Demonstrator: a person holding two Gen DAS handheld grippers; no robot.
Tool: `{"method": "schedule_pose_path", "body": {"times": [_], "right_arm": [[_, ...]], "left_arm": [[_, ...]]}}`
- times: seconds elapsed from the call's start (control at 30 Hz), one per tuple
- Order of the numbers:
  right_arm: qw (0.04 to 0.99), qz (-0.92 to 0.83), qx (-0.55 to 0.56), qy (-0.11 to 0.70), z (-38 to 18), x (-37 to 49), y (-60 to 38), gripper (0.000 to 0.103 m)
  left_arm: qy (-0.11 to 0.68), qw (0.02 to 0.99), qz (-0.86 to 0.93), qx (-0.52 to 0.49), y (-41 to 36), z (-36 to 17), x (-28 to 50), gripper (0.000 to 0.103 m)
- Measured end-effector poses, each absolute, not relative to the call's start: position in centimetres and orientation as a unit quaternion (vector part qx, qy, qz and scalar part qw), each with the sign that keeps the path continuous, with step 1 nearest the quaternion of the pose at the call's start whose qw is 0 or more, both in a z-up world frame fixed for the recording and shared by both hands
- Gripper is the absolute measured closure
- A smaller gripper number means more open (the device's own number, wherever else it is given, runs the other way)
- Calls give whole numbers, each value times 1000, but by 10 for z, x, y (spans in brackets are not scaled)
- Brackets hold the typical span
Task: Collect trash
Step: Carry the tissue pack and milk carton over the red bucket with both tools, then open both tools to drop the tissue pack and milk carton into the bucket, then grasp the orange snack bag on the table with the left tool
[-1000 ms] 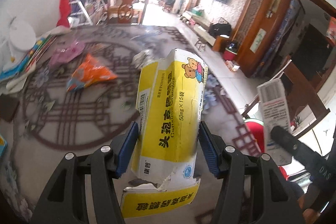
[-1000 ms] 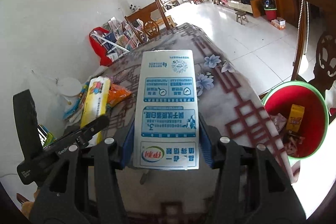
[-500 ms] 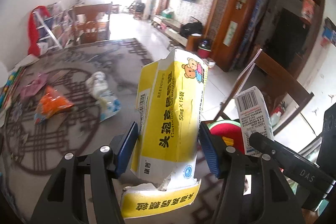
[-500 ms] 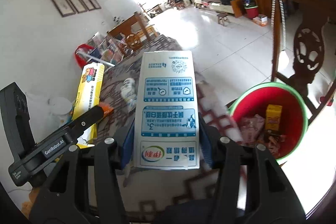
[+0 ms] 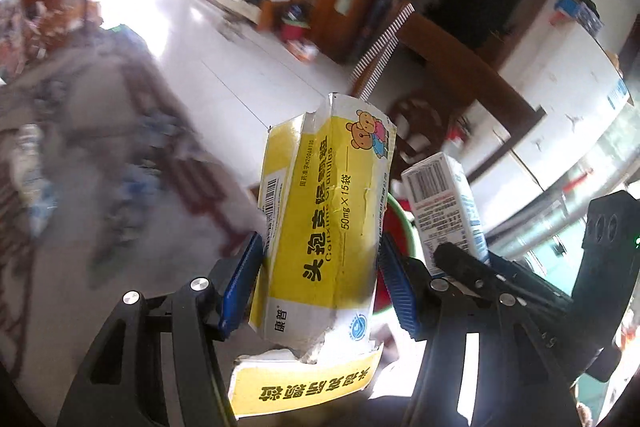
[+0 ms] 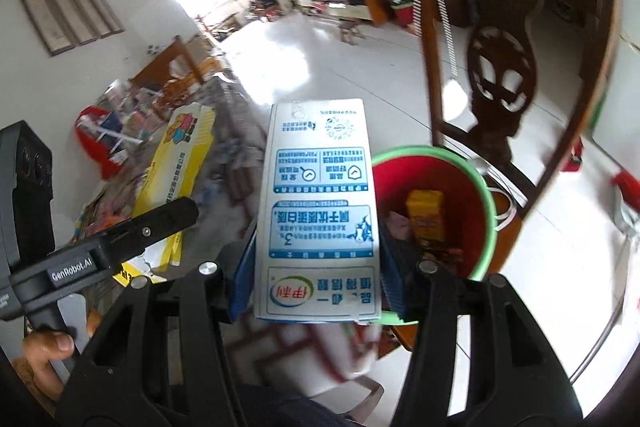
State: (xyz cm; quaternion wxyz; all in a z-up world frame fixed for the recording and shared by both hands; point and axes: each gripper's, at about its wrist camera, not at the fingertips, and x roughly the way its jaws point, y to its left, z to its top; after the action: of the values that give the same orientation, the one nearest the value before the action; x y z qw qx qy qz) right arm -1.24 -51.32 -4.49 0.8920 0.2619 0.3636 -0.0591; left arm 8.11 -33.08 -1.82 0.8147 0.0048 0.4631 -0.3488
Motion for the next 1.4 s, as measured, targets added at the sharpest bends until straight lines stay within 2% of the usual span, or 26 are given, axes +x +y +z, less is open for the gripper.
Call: {"method": "schedule_pose_path", "body": {"times": [0.2,0.23,0.27,0.3,0.33,0.6,0.77,0.93,1.13,1.33,1.4], "right_arm": [[882,-84,279,370,-58,-17,-535,51],[882,-84,281,367,-59,-17,-536,51],[883,-87,285,363,-60,-18,-538,46],[881,-94,291,360,-61,-18,-540,21],[879,-102,298,358,-61,-19,-542,10],[882,-37,327,337,-36,-12,-516,10],[886,62,313,335,-6,7,-451,8],[898,105,208,372,-4,26,-374,6],[894,99,213,382,-8,32,-374,6],[891,105,210,390,-10,32,-372,6],[891,106,204,391,-10,33,-370,6]], "left_arm": [[476,796,-372,41,-369,-31,84,46],[478,795,-371,44,-372,-33,85,38],[477,799,-364,49,-372,-35,87,33],[472,804,-358,54,-372,-35,87,27],[467,807,-356,52,-367,-34,88,24],[449,848,-279,22,-282,-35,95,24],[437,886,-157,13,-178,-40,116,23],[432,901,-39,16,-71,-41,145,23],[453,888,75,8,29,-53,190,23],[493,868,44,-34,53,-78,223,22],[505,861,34,-42,52,-86,233,17]]}}
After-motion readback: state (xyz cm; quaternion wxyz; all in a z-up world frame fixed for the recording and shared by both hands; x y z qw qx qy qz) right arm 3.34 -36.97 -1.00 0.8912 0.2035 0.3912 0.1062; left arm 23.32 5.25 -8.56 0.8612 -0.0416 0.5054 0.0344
